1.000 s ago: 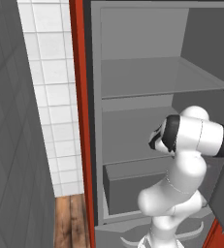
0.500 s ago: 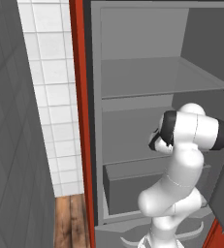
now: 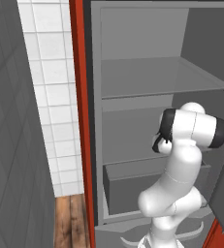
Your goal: Gather the cucumber and avocado from the fridge and place them on a tray on the dining counter. Then gather the fishs from the fridge and place them on the other tray.
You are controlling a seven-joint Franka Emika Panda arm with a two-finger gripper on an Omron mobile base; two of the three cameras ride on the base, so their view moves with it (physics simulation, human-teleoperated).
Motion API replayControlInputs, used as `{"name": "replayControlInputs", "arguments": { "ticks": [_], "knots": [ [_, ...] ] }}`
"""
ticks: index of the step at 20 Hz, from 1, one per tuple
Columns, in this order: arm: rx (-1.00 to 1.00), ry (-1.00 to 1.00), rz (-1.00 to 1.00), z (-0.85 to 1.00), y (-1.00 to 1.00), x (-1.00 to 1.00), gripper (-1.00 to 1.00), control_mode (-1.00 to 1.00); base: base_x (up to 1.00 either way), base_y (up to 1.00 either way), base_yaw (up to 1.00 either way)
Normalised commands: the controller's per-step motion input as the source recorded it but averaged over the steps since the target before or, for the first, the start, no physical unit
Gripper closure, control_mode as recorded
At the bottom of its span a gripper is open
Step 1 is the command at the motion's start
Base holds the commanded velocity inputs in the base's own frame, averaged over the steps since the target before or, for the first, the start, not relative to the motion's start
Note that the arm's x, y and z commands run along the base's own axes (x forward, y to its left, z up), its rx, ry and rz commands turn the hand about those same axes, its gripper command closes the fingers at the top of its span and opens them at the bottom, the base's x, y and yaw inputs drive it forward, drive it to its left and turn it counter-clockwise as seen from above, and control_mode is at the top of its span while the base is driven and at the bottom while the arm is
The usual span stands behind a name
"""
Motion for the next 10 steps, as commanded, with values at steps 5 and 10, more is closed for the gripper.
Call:
{"name": "replayControlInputs", "arguments": {
  "ticks": [5, 10],
  "knots": [
    [0.00, 0.00, 0.00, -0.08, -0.08, 0.00, -1.00, -1.00, 0.00, 0.00, 0.00],
    [0.00, 0.00, 0.00, -0.02, 0.00, 0.02, -1.00, -1.00, 0.00, 0.00, 0.00]
  ]
}}
